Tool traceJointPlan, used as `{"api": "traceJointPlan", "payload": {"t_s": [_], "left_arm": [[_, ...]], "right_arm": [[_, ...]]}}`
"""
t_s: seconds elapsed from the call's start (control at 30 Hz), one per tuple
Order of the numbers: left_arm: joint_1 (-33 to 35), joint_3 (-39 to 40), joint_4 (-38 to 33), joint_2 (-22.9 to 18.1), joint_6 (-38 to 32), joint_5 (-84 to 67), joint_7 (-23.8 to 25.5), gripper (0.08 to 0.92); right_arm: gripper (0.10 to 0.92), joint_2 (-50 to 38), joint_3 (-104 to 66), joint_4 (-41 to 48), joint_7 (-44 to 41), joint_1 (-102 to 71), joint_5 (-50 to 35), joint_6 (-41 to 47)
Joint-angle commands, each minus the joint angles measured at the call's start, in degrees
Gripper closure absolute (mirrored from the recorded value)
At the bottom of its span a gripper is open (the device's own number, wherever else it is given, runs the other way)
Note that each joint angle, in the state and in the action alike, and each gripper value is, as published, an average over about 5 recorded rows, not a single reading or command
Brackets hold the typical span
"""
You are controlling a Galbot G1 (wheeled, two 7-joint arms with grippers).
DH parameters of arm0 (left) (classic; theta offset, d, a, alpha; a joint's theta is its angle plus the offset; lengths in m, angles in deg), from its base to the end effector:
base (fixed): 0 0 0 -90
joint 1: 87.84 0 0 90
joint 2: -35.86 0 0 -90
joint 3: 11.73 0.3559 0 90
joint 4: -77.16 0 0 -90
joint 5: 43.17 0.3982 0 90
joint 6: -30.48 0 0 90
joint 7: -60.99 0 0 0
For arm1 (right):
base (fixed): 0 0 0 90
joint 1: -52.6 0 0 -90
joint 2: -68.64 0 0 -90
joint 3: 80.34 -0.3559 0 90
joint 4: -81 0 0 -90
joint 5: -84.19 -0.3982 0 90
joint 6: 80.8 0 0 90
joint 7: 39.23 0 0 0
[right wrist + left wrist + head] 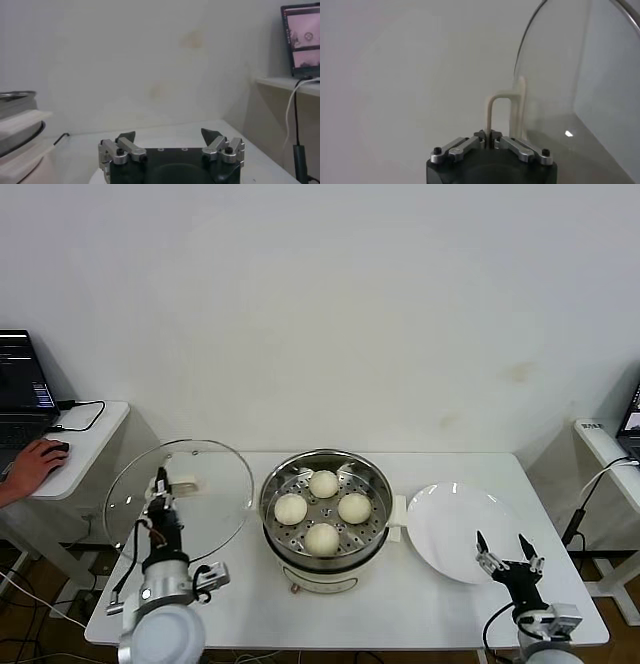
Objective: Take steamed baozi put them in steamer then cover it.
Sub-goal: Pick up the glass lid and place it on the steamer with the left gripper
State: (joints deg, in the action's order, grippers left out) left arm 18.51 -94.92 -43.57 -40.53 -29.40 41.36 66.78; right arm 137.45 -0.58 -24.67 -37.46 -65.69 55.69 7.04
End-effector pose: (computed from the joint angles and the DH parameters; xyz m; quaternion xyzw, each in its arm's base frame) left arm 0.2817 -0.0036 -0.2470 0.1570 -0.6973 -0.6968 0.0602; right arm 0.2342 -0.1533 -0.3610 -0.0511 -0.9956 -0.0419 0.0672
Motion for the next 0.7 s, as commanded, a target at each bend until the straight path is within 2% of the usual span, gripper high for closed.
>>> {"api": "traceJointPlan", "payload": {"t_s": [0.03, 0.3, 0.7], "left_arm": [[-6.59, 11.11, 0.45, -3.36, 3.54, 3.81, 5.17, 0.862], [-11.45, 16.58, 7.47, -9.05, 3.81, 8.28, 7.69, 0.862], [-16.77, 23.44, 12.21, -14.88, 4.4, 10.72, 12.33, 0.862]], "right_arm": [[0.203, 0.8, -0.71, 0.68, 0.08, 1.19, 1.16, 1.74], [0.203, 2.28, -0.94, 2.02, -0.05, 2.1, 2.36, 1.59], [0.203, 3.45, -1.53, 3.56, -0.14, 2.68, 3.23, 1.07]]}}
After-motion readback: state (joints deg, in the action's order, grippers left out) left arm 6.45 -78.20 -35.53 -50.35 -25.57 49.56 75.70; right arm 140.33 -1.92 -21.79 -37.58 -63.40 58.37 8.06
